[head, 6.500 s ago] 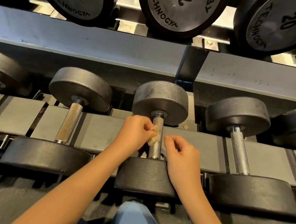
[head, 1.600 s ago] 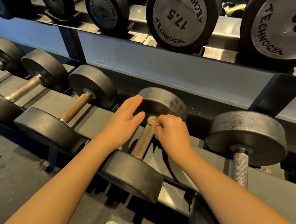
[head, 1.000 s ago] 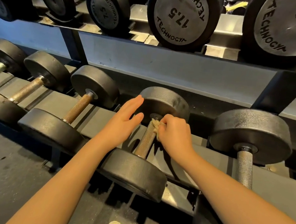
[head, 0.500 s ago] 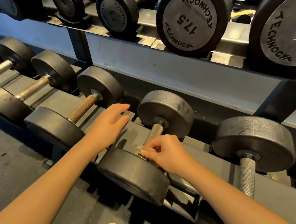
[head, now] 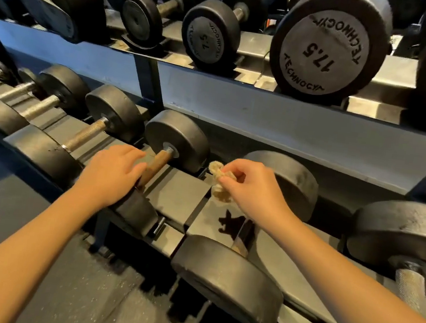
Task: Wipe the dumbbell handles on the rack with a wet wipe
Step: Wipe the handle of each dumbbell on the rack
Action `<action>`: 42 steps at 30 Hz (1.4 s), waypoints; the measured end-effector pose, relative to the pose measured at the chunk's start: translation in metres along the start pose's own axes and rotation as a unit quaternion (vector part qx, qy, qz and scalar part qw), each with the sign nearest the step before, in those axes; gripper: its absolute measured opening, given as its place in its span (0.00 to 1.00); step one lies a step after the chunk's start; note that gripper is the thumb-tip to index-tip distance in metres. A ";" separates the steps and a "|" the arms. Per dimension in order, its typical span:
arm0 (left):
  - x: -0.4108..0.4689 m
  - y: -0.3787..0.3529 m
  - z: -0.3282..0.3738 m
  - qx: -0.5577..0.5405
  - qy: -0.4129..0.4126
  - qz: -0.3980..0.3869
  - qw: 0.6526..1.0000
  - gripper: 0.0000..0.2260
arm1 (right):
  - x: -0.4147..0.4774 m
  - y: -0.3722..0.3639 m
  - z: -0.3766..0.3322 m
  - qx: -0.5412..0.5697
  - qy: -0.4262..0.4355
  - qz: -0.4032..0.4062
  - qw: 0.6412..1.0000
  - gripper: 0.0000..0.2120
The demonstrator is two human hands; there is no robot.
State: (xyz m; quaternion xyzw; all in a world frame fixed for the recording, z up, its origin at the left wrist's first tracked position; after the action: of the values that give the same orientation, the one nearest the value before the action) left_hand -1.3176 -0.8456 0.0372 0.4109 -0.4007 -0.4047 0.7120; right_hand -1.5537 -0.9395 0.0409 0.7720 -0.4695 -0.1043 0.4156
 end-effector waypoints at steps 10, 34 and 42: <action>0.012 0.005 -0.029 -0.166 0.093 0.003 0.982 0.18 | 0.080 -0.090 -0.038 -0.075 0.058 0.013 0.995 0.07; 0.006 0.002 -0.038 -0.156 0.187 0.124 0.962 0.16 | 0.074 -0.155 -0.060 -0.043 0.186 -0.101 0.976 0.10; 0.002 0.003 -0.035 -0.146 0.210 0.136 0.957 0.16 | 0.102 -0.135 -0.052 -0.082 0.125 0.003 0.989 0.12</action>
State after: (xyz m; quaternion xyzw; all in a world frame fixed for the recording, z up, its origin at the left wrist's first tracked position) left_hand -1.2845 -0.8377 0.0284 0.3199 -0.2306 -0.2626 0.8807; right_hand -1.3842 -0.9648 -0.0031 0.7406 -0.4062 -0.0438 0.5335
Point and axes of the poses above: each hand's wrist, its own x-axis towards the middle knuckle, its own y-axis out of the back of the hand, z = x × y, the point moved 3 cm from there along x, towards the middle knuckle, and after that the axes turned 8 degrees about -x, right-handed, at the moved point
